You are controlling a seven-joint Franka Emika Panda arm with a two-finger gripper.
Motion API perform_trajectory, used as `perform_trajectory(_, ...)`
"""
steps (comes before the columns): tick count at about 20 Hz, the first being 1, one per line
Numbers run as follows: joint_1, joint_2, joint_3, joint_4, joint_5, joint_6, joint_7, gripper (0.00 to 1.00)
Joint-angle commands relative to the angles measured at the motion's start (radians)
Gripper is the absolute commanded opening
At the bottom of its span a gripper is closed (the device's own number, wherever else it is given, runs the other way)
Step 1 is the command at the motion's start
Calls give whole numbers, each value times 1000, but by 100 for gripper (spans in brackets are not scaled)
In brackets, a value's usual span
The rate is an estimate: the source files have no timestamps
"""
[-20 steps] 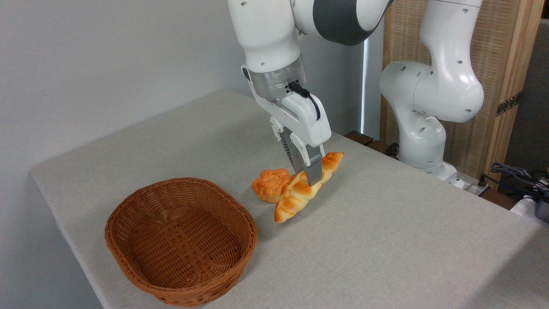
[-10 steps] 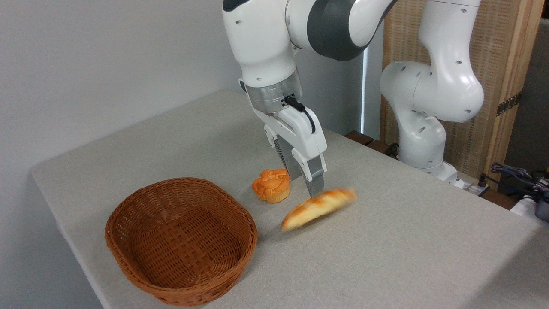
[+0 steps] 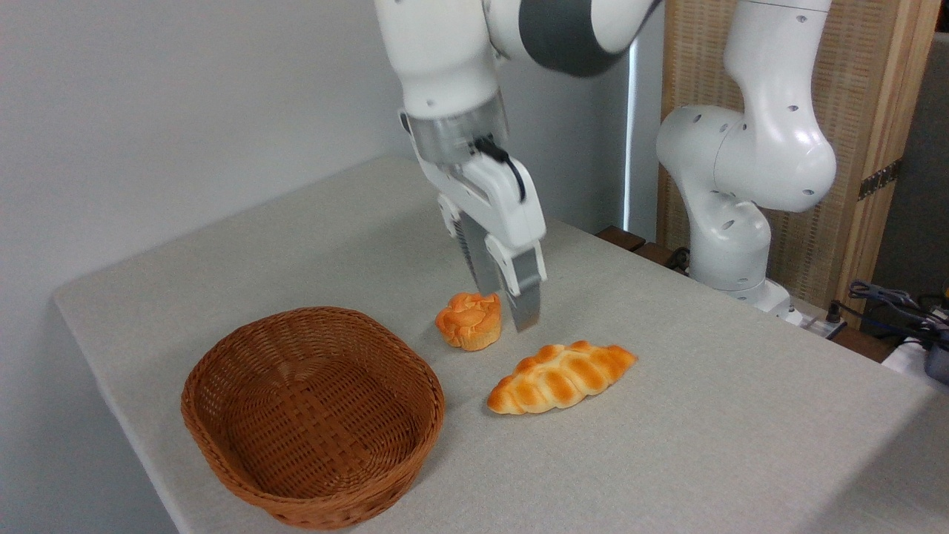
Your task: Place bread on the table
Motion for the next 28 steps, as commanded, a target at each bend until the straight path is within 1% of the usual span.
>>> perform_trajectory(1,-10,61,-33,154,-24,-67,-113,100)
perform_trajectory(3,-10,135,-46,269,-33,-142,-190,100)
perform_trajectory(4,-11,163,-49,320,-35,-161,-216,100)
perform_trajectory(5,-13,184,-51,366,-41,-171,-239,100)
perform_trajectory(7,-13,226,-51,458,-78,-173,-286,100)
perform_trajectory(8,-13,246,-57,504,-82,-173,-313,100)
perform_trajectory(10,-13,264,-66,561,-82,-176,-317,100)
perform_trajectory(14,-13,266,-80,572,-79,-176,-311,100)
perform_trajectory(18,-34,272,-82,569,-73,-176,-308,100)
perform_trajectory(20,-57,272,-70,569,-70,-176,-310,100)
perform_trajectory(22,-60,272,-66,567,-67,-176,-308,100)
perform_trajectory(23,-65,272,-60,567,-67,-176,-313,100)
perform_trajectory(24,-88,272,-36,567,-67,-176,-313,100)
perform_trajectory(25,-120,272,4,569,-65,-176,-308,100)
perform_trajectory(28,-117,272,15,569,-65,-176,-307,100)
